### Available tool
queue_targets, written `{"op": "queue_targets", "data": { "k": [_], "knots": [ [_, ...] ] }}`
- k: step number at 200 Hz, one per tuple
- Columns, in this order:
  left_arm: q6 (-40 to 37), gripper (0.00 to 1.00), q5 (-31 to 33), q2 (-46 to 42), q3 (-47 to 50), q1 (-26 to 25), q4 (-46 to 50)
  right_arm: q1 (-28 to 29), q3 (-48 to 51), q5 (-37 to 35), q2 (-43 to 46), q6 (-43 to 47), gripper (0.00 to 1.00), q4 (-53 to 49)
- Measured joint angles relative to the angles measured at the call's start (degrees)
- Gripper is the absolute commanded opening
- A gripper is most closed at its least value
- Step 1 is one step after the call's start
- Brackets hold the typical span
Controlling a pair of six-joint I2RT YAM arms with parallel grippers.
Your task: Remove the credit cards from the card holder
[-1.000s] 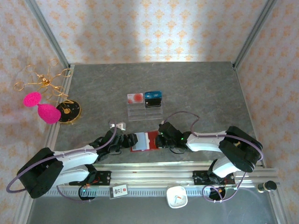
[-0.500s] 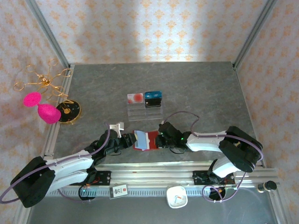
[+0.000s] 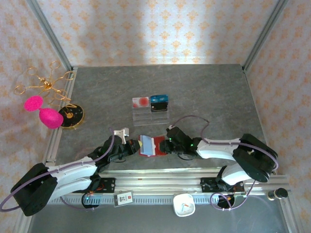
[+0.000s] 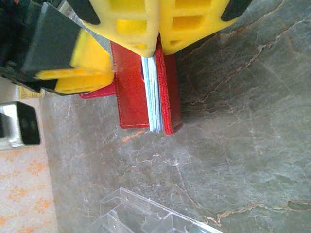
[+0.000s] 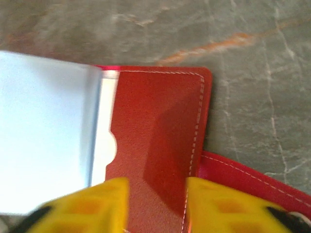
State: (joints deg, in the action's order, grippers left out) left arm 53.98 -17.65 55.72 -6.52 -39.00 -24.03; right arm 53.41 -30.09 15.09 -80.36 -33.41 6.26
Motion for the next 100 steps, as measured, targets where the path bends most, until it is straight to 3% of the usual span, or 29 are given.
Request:
{"op": "queue_targets", "data": {
  "k": [31,100],
  "knots": [
    [0.1,0.00,-0.2,-0.2,-0.1,0.0,0.5,1.1,-1.2,1.5,2.0,2.3,0.67,1.8],
    [0.4,0.00,-1.1,-0.3,-0.9,-0.4,1.0,6.8,-7.4,3.1,-5.6,6.6,0.72,3.3]
  ]
}}
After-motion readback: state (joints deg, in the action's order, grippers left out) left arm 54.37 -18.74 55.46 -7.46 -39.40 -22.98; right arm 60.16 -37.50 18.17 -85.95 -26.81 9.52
